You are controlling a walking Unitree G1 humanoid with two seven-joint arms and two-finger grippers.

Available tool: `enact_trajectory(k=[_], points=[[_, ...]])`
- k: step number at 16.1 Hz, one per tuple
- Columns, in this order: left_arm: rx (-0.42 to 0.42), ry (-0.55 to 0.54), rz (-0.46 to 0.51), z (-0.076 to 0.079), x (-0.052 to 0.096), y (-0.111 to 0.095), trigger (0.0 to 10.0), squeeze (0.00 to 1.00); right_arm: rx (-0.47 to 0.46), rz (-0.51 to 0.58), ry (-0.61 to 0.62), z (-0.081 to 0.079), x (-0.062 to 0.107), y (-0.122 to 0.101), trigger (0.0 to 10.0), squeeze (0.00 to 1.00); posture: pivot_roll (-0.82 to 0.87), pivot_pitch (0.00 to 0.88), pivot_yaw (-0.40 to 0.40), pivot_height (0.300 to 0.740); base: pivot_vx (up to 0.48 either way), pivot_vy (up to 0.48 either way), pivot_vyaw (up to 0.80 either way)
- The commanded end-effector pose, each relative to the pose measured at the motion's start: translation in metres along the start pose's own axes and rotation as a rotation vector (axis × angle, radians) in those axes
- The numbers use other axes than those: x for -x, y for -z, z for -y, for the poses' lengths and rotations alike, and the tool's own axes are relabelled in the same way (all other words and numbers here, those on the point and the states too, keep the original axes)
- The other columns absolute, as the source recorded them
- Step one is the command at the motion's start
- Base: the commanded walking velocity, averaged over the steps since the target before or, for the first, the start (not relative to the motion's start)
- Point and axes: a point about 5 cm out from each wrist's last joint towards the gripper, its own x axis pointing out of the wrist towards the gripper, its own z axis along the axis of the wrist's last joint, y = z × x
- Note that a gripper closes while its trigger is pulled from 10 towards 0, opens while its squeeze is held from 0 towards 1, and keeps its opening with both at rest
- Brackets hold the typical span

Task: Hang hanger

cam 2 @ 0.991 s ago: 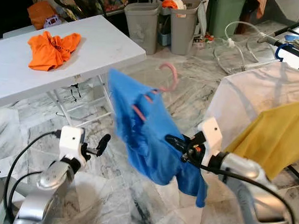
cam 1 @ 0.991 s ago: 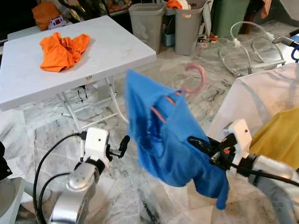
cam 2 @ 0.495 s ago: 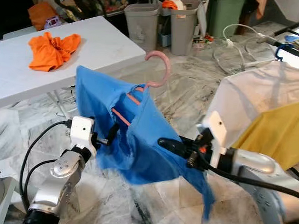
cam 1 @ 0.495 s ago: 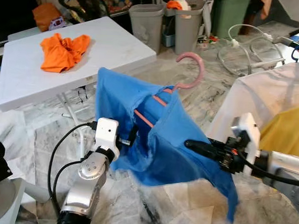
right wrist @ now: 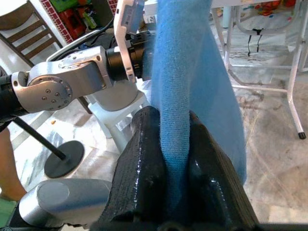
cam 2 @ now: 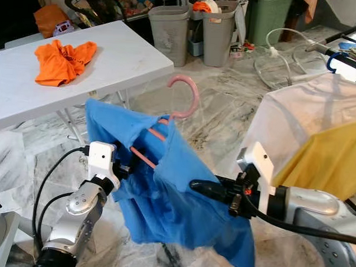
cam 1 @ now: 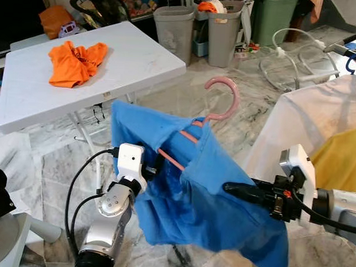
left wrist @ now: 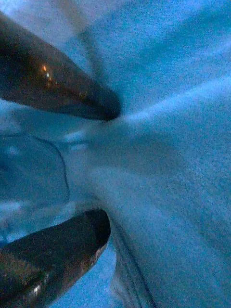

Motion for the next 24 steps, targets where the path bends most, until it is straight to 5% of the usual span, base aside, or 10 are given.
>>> enact_trajectory(k=[1, 17, 24], points=[[-0.003, 0.001, 0.016, -0.003, -0.001, -0.002, 0.0, 0.00, 0.046, 0.030, -0.040, -0.008, 0.001, -0.010, 10.0, 0.00, -0.22, 0.002, 0.125, 0.740, 0.000, 0.000, 0.00], [0.002, -0.015, 0.019, -0.012, 0.003, 0.002, 0.0, 0.00, 0.083, -0.084, 0.087, 0.008, 0.004, 0.015, 10.0, 0.00, -0.22, 0.009, 0.120, 0.740, 0.000, 0.000, 0.00], [0.011, -0.020, 0.035, -0.019, 0.010, -0.008, 0.0, 0.00, 0.280, -0.265, 0.224, 0.039, 0.004, 0.036, 10.0, 0.00, -0.16, 0.024, 0.092, 0.740, 0.000, 0.000, 0.00]])
